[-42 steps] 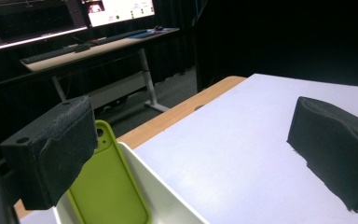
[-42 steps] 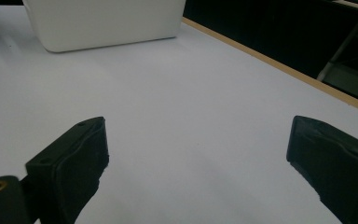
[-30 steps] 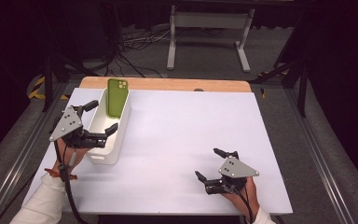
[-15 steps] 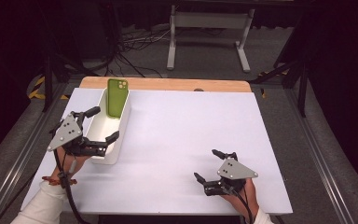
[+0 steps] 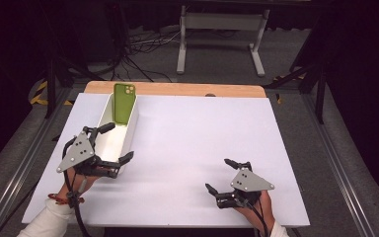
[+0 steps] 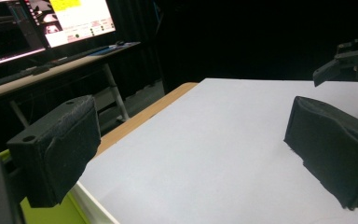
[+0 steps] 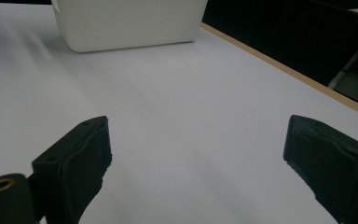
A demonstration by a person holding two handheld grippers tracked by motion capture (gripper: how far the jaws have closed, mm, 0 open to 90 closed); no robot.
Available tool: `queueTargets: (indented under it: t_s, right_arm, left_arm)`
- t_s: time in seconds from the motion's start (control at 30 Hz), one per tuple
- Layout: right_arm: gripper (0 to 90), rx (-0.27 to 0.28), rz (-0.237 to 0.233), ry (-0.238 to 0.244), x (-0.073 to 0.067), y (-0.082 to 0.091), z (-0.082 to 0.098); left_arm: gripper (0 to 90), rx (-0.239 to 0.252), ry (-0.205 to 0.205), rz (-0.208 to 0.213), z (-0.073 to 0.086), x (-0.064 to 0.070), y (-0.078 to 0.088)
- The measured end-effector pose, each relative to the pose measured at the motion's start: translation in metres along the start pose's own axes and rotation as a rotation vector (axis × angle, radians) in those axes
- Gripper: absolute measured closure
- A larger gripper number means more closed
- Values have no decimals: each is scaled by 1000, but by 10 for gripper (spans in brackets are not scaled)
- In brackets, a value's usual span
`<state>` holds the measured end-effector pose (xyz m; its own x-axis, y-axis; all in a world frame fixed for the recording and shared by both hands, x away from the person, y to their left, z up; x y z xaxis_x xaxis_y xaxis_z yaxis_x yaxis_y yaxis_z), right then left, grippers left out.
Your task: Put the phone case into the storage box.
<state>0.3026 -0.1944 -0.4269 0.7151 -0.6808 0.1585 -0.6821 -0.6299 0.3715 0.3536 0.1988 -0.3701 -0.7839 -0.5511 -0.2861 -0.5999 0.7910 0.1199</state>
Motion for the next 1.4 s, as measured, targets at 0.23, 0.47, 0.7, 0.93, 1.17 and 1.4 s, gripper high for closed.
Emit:
queueTargets:
  t_s: [0.23,0.47,0.7,0.93,1.17,1.4]
  right_arm:
    - [83,6,-4,4,-2,2,-2]
    - [83,19,-10,9,-4,4,-4]
    - [83,25,-10,15,-6,5,-6]
    - [67,39,-5,37,-8,8,-8]
    - [59,55,23,20,-4,9,-8]
    - [96,55,23,20,-2,11,-6]
  left_arm:
    - [39,-7,-3,26,2,11,1]
    - [38,17,-12,38,4,21,4]
    - [37,7,-12,48,9,29,4]
    - [34,-12,-13,64,16,38,3]
    - [32,-36,-5,79,25,46,4]
    - [35,-78,19,95,37,51,6]
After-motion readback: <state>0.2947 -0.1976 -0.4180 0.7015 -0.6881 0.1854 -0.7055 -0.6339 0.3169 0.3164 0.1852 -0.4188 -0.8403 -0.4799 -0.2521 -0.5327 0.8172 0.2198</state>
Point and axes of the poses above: each handheld gripper's, and its own axes: y roughly backward along the jaws, z roughly out of its underside, x roughly to its right, the point moved 2 cm from there along -y, roughly forward along the jaws, and after that the axes turned 4 degrees about -y, right-handed, at the moved point
